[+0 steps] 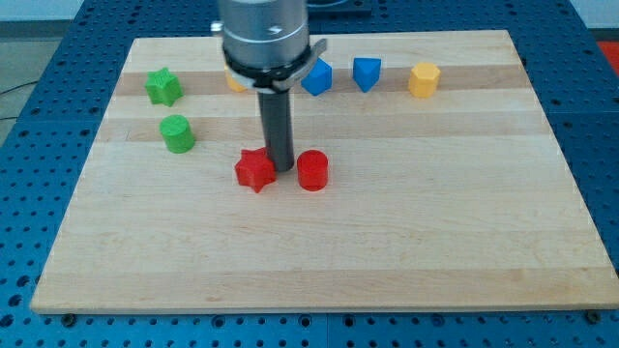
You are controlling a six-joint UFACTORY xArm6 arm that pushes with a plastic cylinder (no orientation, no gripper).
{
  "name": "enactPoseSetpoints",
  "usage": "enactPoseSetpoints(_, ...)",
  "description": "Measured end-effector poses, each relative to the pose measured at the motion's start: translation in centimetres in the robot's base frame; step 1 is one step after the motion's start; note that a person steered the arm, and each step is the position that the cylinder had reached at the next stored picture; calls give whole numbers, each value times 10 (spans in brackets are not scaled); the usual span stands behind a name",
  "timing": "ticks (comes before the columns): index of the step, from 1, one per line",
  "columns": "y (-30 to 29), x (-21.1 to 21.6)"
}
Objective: Move green circle to the left of red star
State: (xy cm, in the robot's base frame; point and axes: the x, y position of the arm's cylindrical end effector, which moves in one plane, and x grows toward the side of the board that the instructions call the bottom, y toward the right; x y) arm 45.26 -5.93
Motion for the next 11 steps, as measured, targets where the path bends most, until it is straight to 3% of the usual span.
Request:
enactPoseSetpoints(1, -30, 1)
enactPoseSetpoints(3, -39, -61)
enactPoseSetpoints(5, -138, -84)
enactPoseSetpoints(6, -174, -66)
enactPoseSetpoints(8, -183, -45)
enactPoseSetpoints(9, -174, -73)
enactPoseSetpoints(10, -131, -46)
enactPoseSetpoints(11, -139, 9)
